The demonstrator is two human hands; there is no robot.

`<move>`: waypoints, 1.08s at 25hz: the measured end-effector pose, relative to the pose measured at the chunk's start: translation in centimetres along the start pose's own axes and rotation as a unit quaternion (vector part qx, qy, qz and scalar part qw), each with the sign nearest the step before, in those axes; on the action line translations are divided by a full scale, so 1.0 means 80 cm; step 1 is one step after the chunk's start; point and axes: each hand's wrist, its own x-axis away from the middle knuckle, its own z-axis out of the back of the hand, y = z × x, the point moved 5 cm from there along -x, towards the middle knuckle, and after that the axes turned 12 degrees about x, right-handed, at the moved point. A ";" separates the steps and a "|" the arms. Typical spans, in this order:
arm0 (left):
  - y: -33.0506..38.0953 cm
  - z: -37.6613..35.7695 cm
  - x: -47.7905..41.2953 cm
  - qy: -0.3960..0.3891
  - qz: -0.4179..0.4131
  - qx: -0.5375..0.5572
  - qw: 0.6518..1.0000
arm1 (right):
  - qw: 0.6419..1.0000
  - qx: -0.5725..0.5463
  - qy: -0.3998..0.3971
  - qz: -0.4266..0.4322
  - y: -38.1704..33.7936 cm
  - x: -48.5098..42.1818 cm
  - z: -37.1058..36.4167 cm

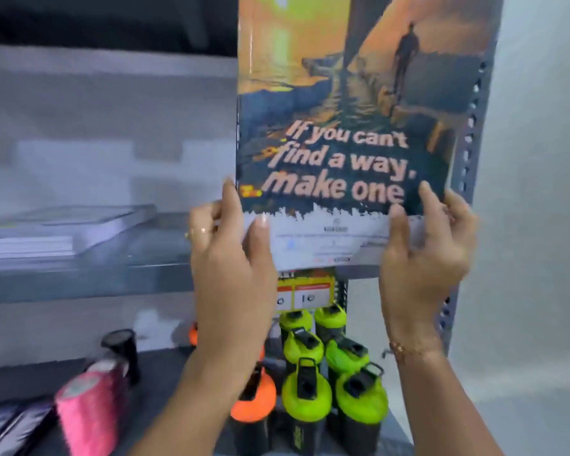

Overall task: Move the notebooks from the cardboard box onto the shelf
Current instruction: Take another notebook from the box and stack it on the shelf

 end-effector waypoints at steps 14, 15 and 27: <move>-0.092 -0.067 -0.061 -0.253 0.156 -0.274 0.915 | 0.859 0.228 -0.459 -0.004 0.018 -0.036 -0.118; -0.087 -0.063 -0.064 -0.256 0.134 -0.222 0.931 | 0.876 0.195 -0.441 0.014 0.016 -0.036 -0.100; -0.076 -0.043 -0.064 -0.267 0.127 -0.161 0.942 | 0.872 0.147 -0.466 -0.014 0.025 -0.031 -0.064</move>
